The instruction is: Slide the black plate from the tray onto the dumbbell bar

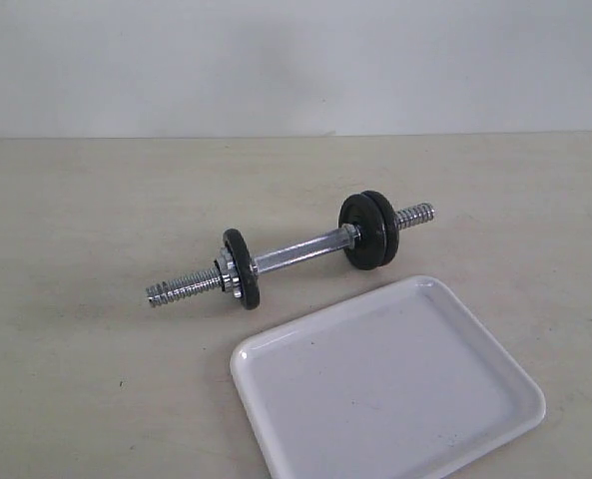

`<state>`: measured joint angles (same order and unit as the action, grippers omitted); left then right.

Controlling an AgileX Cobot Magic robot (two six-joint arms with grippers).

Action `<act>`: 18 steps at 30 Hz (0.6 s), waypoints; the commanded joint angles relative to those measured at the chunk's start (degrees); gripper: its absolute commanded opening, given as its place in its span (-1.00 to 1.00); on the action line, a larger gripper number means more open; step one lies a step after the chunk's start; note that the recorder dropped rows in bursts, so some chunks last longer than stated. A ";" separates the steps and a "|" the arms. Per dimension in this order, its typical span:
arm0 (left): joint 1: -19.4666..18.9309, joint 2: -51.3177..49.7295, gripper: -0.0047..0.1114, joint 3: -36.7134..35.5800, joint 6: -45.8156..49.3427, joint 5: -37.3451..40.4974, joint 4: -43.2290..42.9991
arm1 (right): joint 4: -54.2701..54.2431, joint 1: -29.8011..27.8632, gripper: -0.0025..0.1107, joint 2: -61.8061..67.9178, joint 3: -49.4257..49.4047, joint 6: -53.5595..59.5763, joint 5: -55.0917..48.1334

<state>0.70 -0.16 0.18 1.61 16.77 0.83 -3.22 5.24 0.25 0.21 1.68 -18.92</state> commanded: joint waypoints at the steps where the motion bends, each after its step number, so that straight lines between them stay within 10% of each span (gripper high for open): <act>1: -0.12 0.16 -0.84 -0.18 0.20 0.11 -0.26 | 0.06 -0.18 -0.96 -0.25 -0.21 -0.04 0.36; 18: -4.84 0.16 -0.84 -0.18 0.20 0.11 -0.22 | 0.06 -4.68 -0.96 -0.25 -0.21 -0.04 0.36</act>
<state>-3.92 -0.16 0.18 1.72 16.77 0.83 -3.22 0.73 0.25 0.21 1.68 -18.92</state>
